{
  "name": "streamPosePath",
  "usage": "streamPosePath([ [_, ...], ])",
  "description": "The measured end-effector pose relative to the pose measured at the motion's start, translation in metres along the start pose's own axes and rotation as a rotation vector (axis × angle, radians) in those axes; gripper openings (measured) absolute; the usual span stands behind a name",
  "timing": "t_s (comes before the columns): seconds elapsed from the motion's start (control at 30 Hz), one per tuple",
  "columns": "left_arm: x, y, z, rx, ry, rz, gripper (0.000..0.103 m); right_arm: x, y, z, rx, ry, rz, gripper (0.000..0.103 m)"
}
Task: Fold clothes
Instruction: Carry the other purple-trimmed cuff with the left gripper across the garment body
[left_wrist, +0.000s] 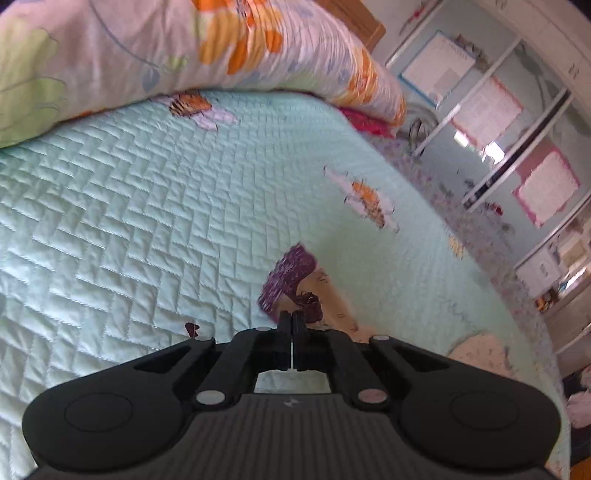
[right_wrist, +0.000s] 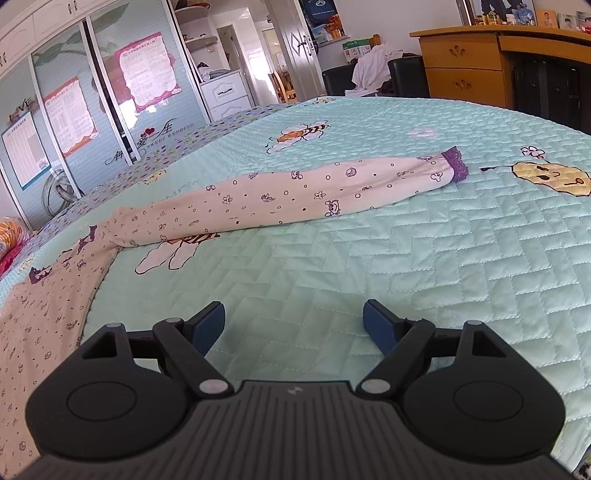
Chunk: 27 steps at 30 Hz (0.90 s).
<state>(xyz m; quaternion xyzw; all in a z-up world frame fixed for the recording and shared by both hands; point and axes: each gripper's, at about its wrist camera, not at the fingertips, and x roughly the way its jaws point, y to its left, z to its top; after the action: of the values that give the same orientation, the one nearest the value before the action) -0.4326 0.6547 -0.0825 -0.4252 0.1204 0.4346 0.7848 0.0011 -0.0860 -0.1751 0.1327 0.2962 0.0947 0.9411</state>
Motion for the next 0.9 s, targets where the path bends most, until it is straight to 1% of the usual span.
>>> streamPosePath([
  [0.03, -0.018, 0.0, 0.001, -0.019, -0.025, -0.022, 0.0, 0.0, -0.001, 0.0, 0.003, -0.001, 0.002, 0.082],
  [0.07, -0.027, 0.001, -0.001, -0.022, -0.024, -0.028, 0.0, 0.0, -0.001, 0.0, 0.004, -0.002, 0.003, 0.082],
  [0.13, -0.034, 0.005, -0.008, -0.017, 0.012, -0.026, 0.0, 0.0, 0.0, -0.001, 0.002, -0.004, 0.003, 0.083],
  [0.17, -0.032, 0.008, -0.012, -0.012, 0.029, -0.008, 0.0, 0.0, 0.0, -0.001, 0.002, -0.005, 0.003, 0.083],
  [0.23, -0.022, 0.015, -0.024, 0.004, 0.064, 0.053, 0.001, 0.0, -0.001, -0.001, 0.005, -0.007, 0.007, 0.083],
  [0.3, -0.014, 0.021, -0.036, 0.006, 0.1, 0.102, 0.011, -0.001, -0.003, -0.001, 0.017, -0.009, 0.016, 0.083],
  [0.33, -0.013, 0.023, -0.041, -0.011, 0.119, 0.11, 0.03, -0.002, -0.004, 0.0, 0.025, -0.01, 0.021, 0.083],
  [0.37, -0.014, 0.024, -0.048, -0.031, 0.13, 0.105, 0.044, -0.003, -0.004, -0.001, 0.031, -0.011, 0.024, 0.083],
  [0.43, -0.027, 0.028, -0.061, -0.04, 0.123, 0.08, 0.048, -0.003, -0.003, -0.001, 0.029, -0.011, 0.022, 0.083],
  [0.5, -0.031, 0.028, -0.065, -0.016, 0.123, 0.088, 0.05, -0.003, -0.002, -0.002, 0.025, -0.012, 0.018, 0.083],
  [0.57, -0.029, 0.032, -0.062, -0.019, 0.12, 0.115, 0.052, -0.002, 0.0, -0.002, 0.016, -0.012, 0.013, 0.083],
  [0.63, -0.027, 0.04, -0.053, -0.06, 0.104, 0.121, 0.053, -0.002, -0.001, -0.002, 0.02, -0.013, 0.017, 0.083],
  [0.67, -0.023, 0.041, -0.049, -0.07, 0.108, 0.114, 0.057, -0.003, -0.002, -0.002, 0.024, -0.013, 0.02, 0.083],
  [0.77, -0.006, 0.043, -0.04, -0.091, 0.146, 0.097, 0.065, -0.002, -0.001, -0.002, 0.019, -0.015, 0.014, 0.083],
  [0.8, 0.0, 0.041, -0.04, -0.083, 0.153, 0.092, 0.067, -0.002, -0.001, -0.002, 0.017, -0.015, 0.013, 0.083],
  [0.83, 0.005, 0.036, -0.039, -0.067, 0.156, 0.085, 0.074, -0.002, -0.001, -0.002, 0.015, -0.015, 0.011, 0.083],
  [0.87, 0.01, 0.032, -0.038, -0.054, 0.157, 0.08, 0.078, -0.002, -0.001, -0.002, 0.015, -0.015, 0.011, 0.083],
  [0.9, 0.014, 0.028, -0.038, -0.048, 0.157, 0.079, 0.078, -0.002, -0.001, -0.002, 0.015, -0.015, 0.011, 0.083],
])
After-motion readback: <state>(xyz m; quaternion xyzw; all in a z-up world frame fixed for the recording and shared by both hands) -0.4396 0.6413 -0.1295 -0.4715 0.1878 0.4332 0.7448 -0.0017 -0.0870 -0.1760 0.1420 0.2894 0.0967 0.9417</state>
